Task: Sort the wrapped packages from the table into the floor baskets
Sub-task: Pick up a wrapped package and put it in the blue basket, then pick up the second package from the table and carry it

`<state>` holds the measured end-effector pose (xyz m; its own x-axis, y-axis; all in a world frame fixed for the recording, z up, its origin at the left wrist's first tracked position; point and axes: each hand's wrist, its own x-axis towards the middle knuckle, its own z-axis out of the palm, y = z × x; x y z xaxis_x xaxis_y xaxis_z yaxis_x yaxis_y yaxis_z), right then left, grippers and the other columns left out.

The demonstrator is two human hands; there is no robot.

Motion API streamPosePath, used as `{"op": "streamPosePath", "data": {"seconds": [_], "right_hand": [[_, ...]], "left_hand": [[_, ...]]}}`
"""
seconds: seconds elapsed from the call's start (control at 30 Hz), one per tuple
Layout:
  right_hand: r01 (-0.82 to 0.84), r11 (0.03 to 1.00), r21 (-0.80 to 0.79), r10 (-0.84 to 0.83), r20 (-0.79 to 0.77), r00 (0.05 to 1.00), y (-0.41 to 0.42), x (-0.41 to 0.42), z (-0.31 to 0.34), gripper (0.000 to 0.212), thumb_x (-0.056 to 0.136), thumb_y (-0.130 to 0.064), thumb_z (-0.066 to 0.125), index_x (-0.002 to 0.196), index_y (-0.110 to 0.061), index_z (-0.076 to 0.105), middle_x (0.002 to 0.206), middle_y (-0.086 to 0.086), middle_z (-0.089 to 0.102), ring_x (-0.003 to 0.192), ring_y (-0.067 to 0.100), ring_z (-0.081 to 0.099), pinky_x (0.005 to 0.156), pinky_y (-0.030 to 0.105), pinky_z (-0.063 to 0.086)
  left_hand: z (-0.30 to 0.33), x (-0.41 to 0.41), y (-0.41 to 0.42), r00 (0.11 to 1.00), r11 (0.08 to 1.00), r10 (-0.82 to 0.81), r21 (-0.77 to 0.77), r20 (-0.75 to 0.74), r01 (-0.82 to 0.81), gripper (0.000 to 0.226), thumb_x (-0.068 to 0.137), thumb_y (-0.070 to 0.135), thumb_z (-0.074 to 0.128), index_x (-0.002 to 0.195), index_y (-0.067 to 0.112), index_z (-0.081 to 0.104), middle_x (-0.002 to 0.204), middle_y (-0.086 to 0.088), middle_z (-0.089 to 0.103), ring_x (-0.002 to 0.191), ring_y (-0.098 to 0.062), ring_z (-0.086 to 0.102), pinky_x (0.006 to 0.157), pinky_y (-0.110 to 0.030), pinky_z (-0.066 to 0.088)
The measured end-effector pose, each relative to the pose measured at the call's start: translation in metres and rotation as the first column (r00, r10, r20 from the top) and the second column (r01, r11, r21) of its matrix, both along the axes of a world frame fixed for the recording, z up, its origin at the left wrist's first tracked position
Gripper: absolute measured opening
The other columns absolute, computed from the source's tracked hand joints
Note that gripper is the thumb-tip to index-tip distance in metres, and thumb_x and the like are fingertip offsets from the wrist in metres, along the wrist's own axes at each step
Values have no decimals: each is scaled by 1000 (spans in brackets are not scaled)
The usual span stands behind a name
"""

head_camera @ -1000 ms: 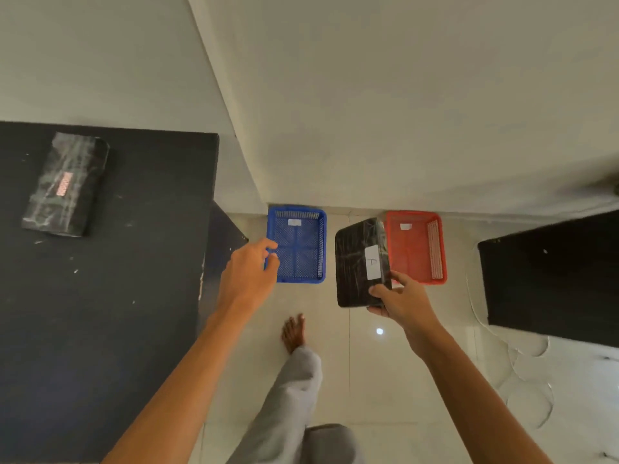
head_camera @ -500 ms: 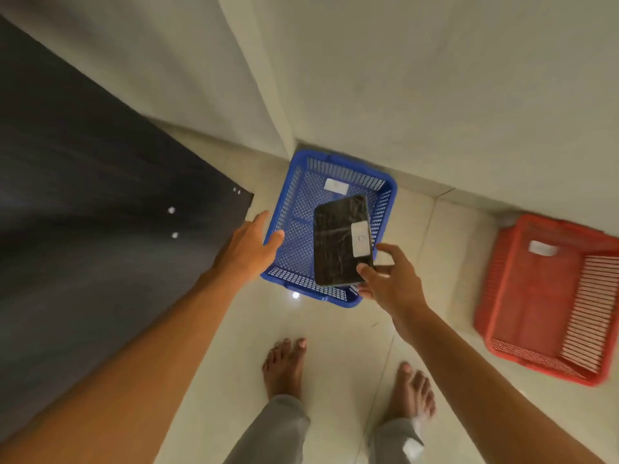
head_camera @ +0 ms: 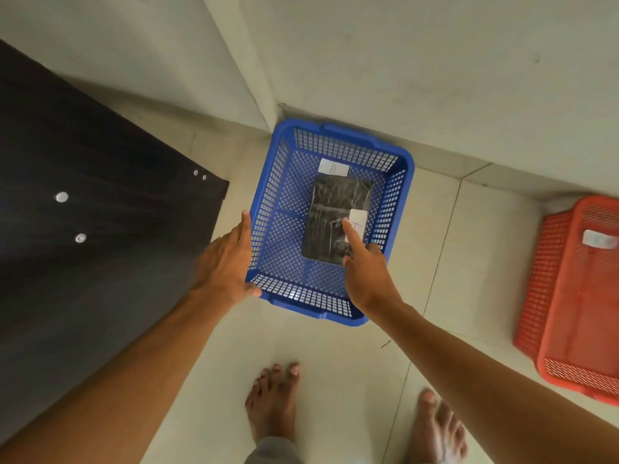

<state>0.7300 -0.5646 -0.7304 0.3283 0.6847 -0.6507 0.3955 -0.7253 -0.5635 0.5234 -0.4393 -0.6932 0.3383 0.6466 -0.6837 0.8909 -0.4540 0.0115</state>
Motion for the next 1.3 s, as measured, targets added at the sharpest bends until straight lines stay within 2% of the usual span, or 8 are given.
{"op": "streamPosePath", "data": {"seconds": [0.2, 0.53, 0.67, 0.87, 1.0, 1.13, 1.2, 1.3], "right_hand": [[-113, 987, -112, 124, 99, 987, -4, 11, -3, 97, 104, 10, 53, 174, -35, 3, 166, 20, 32, 145, 41, 47, 105, 54, 59], [-226, 964, -141, 247, 162, 955, -10, 42, 13, 98, 101, 11, 51, 175, -31, 2, 151, 17, 43, 116, 36, 59, 89, 49, 58], [-285, 942, -176, 310, 135, 941, 0, 34, 16, 106, 99, 10, 58, 174, -35, -2, 157, 15, 38, 125, 38, 55, 98, 58, 56], [-193, 977, -90, 204, 130, 970, -12, 41, 53, 88, 104, 6, 50, 174, -33, 13, 170, 16, 30, 119, 37, 62, 90, 50, 59], [40, 998, 52, -46, 124, 991, -36, 51, 166, 44, 111, -11, 47, 155, -15, 53, 146, 17, 57, 122, 37, 61, 95, 41, 53], [247, 951, 184, -255, 21, 967, -54, 51, 363, 37, 113, -22, 46, 100, 2, 71, 90, 23, 74, 89, 43, 69, 81, 49, 55], [303, 925, 228, -294, -74, 953, -61, 47, 477, 36, 112, -24, 48, 97, -2, 72, 87, 21, 75, 84, 39, 71, 76, 42, 54], [312, 891, 329, -285, -129, 950, -70, 47, 626, 32, 112, -23, 47, 104, -15, 77, 89, 6, 78, 81, 20, 74, 65, 17, 51]], "left_hand": [[1, 12, -12, 996, 994, -89, 62, -17, 90, 155, 63, 65, 89, 164, 4, -11, 143, -8, 54, 123, -28, 59, 105, -40, 46], [-2, 39, -25, 985, 982, -170, 85, -24, 171, 156, 60, 72, 85, 164, 3, -9, 146, -6, 54, 130, -26, 57, 121, -42, 32], [0, 39, -24, 979, 974, -200, 101, -46, 203, 153, 64, 72, 83, 164, 3, -11, 150, -6, 51, 137, -24, 52, 126, -43, 27], [30, 37, -32, 975, 950, -212, 221, -67, 222, 140, 73, 70, 77, 165, 4, -5, 147, -5, 51, 131, -23, 56, 115, -43, 37], [124, 40, -51, 982, 969, 108, 204, 156, -139, 86, 93, 49, 68, 162, 15, 31, 148, -9, 54, 132, -28, 58, 106, -46, 44], [298, 56, -81, 656, 788, 542, -44, 525, -615, 27, 97, 30, 56, 115, 25, 75, 105, -1, 78, 98, -21, 73, 92, -37, 56], [402, 61, -100, 521, 707, 620, -130, 586, -695, 21, 95, 30, 55, 98, 31, 75, 87, 9, 76, 83, -6, 71, 83, -30, 56], [543, 66, -120, 387, 648, 659, -225, 645, -728, 22, 95, 29, 55, 92, 30, 76, 79, 7, 76, 81, -7, 73, 79, -32, 59]]}}
